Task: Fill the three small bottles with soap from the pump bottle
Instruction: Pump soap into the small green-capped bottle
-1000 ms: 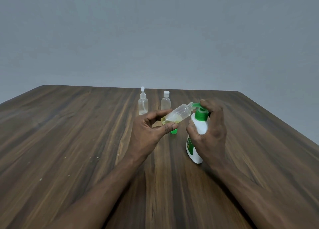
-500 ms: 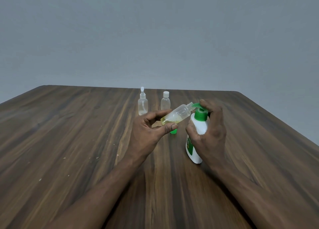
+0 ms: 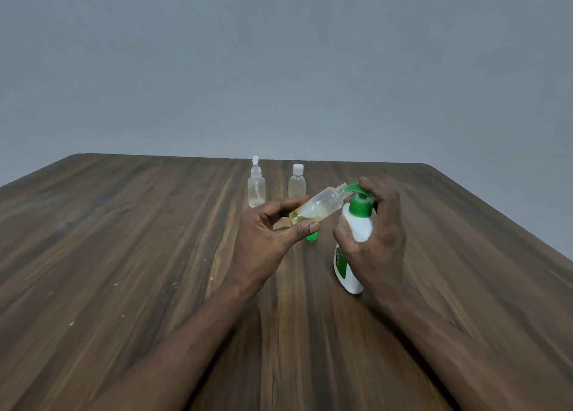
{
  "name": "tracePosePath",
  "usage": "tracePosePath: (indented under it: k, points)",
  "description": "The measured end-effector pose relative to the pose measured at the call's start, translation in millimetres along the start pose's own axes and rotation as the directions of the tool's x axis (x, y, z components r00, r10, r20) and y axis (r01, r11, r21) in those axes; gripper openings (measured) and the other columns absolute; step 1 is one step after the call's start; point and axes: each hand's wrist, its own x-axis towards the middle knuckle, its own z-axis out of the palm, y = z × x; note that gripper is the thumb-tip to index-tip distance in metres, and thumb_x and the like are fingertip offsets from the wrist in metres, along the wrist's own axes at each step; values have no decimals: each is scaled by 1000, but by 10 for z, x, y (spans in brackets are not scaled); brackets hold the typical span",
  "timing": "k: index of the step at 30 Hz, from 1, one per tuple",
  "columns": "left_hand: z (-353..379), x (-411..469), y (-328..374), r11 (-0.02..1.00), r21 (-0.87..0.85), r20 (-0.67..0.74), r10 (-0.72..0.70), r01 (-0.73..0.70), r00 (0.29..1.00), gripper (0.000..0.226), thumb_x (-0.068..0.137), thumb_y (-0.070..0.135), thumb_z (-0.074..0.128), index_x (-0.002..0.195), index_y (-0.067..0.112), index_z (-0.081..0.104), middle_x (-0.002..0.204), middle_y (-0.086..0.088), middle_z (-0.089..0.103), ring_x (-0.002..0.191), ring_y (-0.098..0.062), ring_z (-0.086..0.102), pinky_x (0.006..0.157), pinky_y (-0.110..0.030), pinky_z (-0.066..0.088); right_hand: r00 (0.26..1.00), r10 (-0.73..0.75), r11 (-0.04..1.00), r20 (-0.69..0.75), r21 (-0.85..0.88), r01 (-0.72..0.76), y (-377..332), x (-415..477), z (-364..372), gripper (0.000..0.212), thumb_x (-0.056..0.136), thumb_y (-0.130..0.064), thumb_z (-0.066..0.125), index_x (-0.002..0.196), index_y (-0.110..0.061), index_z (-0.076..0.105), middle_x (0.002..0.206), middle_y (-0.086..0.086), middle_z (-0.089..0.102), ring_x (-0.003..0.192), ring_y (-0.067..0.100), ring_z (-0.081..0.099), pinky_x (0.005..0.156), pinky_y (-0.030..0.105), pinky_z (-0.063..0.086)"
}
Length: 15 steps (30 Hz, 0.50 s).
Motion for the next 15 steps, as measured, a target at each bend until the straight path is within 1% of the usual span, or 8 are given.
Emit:
tracePosePath:
  k: [5,9,11,15]
  points:
    - [-3,-2,1,1000,4,5,-5,5,1000,42,72,2,86,112,3,74,105,-3,78,102,-12,73,79,-14,55,1000,13,1000,-6,9,-13,-7,-7,2,64,71,2,74,128,-14,49,123,-10,50,114,-8,47,96,9,36]
    - [-1,1,-5,1000,-2,6,-11,12,1000,41,72,3,85,112,5,75,105,-1,78,102,-11,72,79,-14,55,1000,1,1000,6,3,-1,-8,6,-17,69,71,2,76,132,-13,47,127,-16,44,119,-7,45,99,12,36]
    - [-5,2,-14,1000,-1,7,-15,15,1000,41,73,3,85,112,5,75,105,0,78,102,-11,72,78,-14,55,1000,-5,1000,7,-3,5,-11,9,-17,71,70,4,76,132,-12,47,128,-15,44,120,-6,45,100,14,37]
    - [-1,0,-12,1000,-10,2,-15,15,1000,42,72,2,86,112,5,75,104,0,78,102,-12,73,79,-14,55,1000,-5,1000,4,-1,5,-8,8,-14,68,70,4,75,130,-12,48,125,-17,44,117,-8,46,98,11,36]
